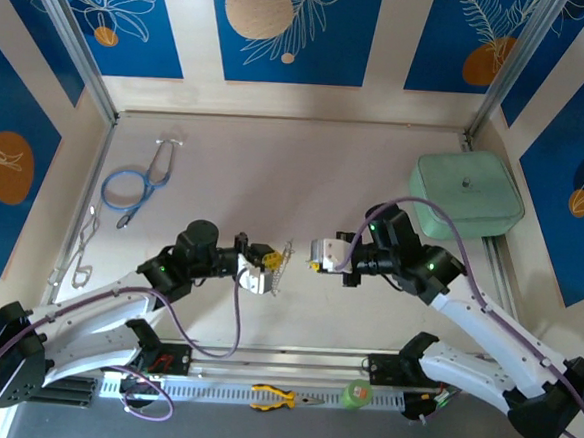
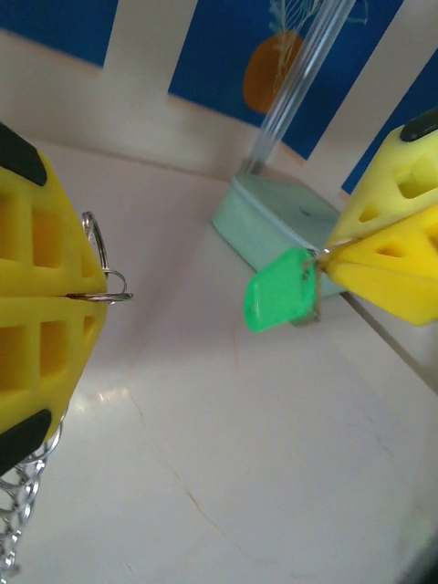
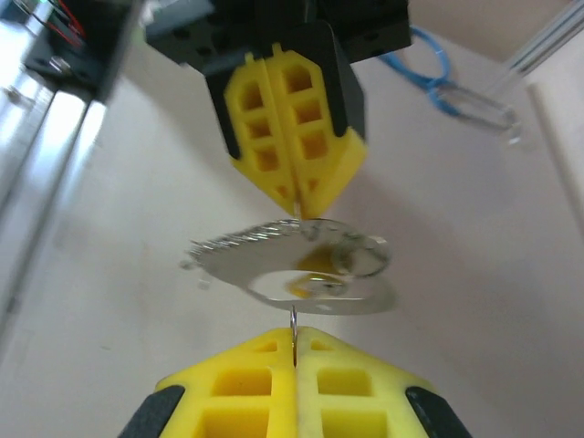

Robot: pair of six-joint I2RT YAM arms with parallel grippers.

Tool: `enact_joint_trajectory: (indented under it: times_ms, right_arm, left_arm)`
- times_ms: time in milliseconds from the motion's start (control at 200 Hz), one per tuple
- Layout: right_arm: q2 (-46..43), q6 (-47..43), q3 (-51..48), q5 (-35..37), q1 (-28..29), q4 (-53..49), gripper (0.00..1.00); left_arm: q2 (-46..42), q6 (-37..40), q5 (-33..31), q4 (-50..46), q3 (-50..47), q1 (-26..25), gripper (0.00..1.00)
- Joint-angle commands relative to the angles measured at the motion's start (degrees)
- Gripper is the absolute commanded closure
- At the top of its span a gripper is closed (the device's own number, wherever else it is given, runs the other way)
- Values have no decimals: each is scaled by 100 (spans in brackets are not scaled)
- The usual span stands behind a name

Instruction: Put the keys on the keyring

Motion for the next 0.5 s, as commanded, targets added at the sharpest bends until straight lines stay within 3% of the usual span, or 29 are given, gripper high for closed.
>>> enact_joint_trajectory:
  times_ms: [0,235,495]
  right_arm:
    - [283,739,420,-1223,-144,-843,100]
    - [1047,979,1182,-1646,-174,-1632,100]
    - [1589,1162,1443,-1113,-24,-1888,100]
  left_arm:
    - [-96,1249,-366,235,-14,-120,100]
    - [-165,2218,-769,507,-152,-443,100]
    - [-128,3271,-1225,332,-60,-854,100]
